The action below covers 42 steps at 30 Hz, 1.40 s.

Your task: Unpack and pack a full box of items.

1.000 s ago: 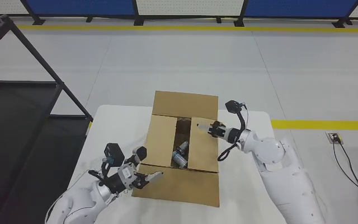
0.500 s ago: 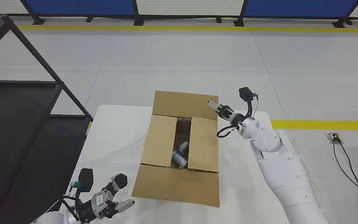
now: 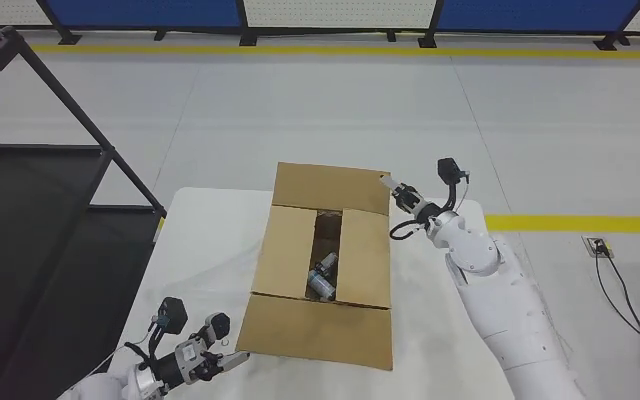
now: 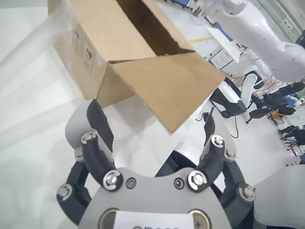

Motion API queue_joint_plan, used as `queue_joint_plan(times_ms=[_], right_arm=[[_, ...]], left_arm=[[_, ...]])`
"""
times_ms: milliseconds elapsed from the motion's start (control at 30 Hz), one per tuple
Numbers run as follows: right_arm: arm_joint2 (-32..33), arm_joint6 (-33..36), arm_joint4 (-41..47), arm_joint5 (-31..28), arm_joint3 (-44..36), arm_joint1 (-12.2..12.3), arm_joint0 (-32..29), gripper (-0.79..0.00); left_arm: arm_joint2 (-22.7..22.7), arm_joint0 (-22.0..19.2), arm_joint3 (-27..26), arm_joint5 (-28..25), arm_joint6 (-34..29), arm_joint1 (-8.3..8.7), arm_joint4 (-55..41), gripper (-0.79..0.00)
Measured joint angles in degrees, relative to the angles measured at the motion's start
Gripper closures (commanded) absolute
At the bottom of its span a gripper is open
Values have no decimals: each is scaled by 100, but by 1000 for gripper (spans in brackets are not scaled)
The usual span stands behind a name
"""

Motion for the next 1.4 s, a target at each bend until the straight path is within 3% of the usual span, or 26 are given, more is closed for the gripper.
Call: queue_joint_plan(times_ms=[233, 333, 533, 733, 1067, 1400], right_arm=[[-296, -345, 245, -353, 1053, -174, 513, -785], [-448, -416, 342, -510, 1551, -270, 752, -785], [-685, -251, 618, -834, 2407, -467, 1159, -785], [-627, -31, 863, -1439, 2850, -503, 1397, -785], [-304, 617, 1174, -2274, 2737, -336, 1357, -785], [-41, 1250, 1247, -2442, 1978, -136, 1054, -785]], left_arm=[[406, -88, 267, -498, -971, 150, -1016, -785], [672, -134, 206, -410, -1166, 244, -1365, -785], [1140, -251, 99, -390, -1168, 506, -1603, -785], [1312, -387, -62, -631, -928, 722, -1792, -785], [1157, -560, -523, -687, -497, 829, -1616, -785], [1237, -911, -745, 32, 663, 716, -307, -785]])
